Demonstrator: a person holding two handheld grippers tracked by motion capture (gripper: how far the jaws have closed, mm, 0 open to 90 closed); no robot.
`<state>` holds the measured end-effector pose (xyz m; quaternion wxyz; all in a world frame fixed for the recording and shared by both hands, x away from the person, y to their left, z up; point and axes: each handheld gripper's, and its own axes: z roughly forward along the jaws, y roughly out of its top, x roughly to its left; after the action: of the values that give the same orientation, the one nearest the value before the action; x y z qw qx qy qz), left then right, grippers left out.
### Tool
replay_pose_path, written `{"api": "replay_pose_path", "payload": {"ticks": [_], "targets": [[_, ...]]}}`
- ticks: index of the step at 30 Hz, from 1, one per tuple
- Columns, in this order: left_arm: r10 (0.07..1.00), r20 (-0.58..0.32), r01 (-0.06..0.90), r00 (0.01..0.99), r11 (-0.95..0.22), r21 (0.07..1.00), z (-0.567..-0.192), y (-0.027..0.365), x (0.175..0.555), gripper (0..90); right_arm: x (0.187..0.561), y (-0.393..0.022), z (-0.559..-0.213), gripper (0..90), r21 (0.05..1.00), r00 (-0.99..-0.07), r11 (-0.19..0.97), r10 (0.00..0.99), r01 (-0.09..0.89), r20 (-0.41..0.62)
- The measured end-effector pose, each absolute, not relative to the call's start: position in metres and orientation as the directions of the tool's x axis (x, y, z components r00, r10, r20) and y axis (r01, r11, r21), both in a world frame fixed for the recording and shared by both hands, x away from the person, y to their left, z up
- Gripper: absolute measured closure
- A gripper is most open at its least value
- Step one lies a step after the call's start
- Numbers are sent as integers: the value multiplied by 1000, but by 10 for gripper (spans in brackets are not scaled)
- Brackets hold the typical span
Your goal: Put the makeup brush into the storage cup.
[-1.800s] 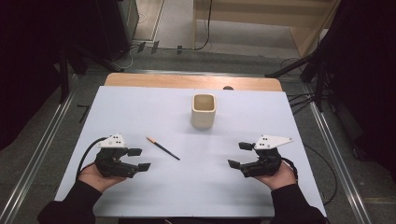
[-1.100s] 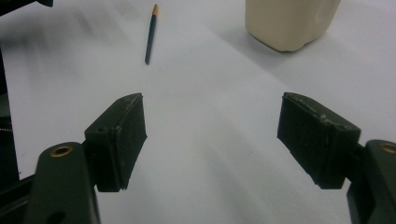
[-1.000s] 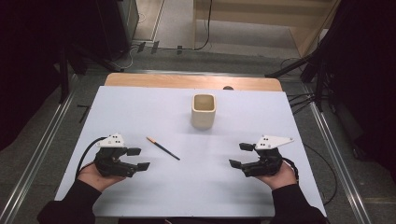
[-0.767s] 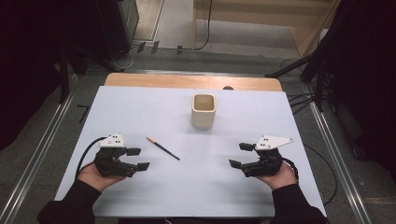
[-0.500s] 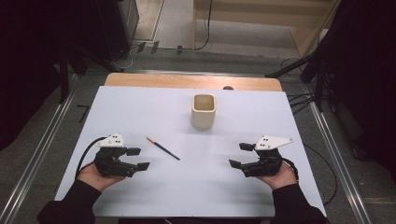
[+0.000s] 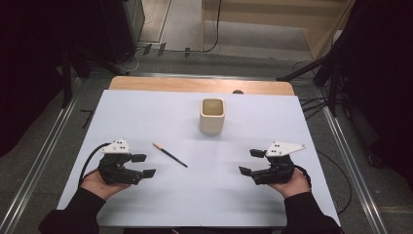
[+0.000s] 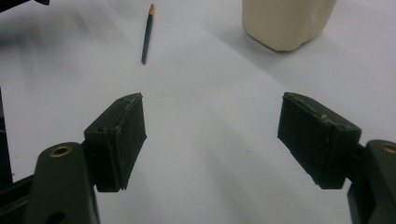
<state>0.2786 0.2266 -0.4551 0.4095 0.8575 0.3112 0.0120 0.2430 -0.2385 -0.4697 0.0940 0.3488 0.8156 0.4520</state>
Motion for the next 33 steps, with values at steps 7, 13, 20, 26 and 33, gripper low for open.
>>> {"api": "replay_pose_path", "payload": {"ticks": [7, 13, 20, 26, 33], "targets": [[549, -228, 523, 804, -471, 710, -455, 227, 279, 300, 243, -238, -470, 232, 805, -740, 349, 653, 481, 159], [562, -221, 527, 797, -469, 709, -455, 227, 279, 301, 243, -237, -471, 230, 803, -741, 348, 651, 483, 164], [569, -220, 528, 792, -458, 715, -455, 228, 280, 300, 243, -237, -471, 230, 802, -739, 348, 654, 485, 163], [594, -219, 539, 774, -437, 720, -455, 228, 284, 304, 243, -237, -471, 225, 804, -740, 348, 654, 482, 161], [591, -216, 534, 777, -438, 723, -455, 226, 287, 301, 243, -237, -471, 224, 803, -740, 351, 655, 481, 156]]}}
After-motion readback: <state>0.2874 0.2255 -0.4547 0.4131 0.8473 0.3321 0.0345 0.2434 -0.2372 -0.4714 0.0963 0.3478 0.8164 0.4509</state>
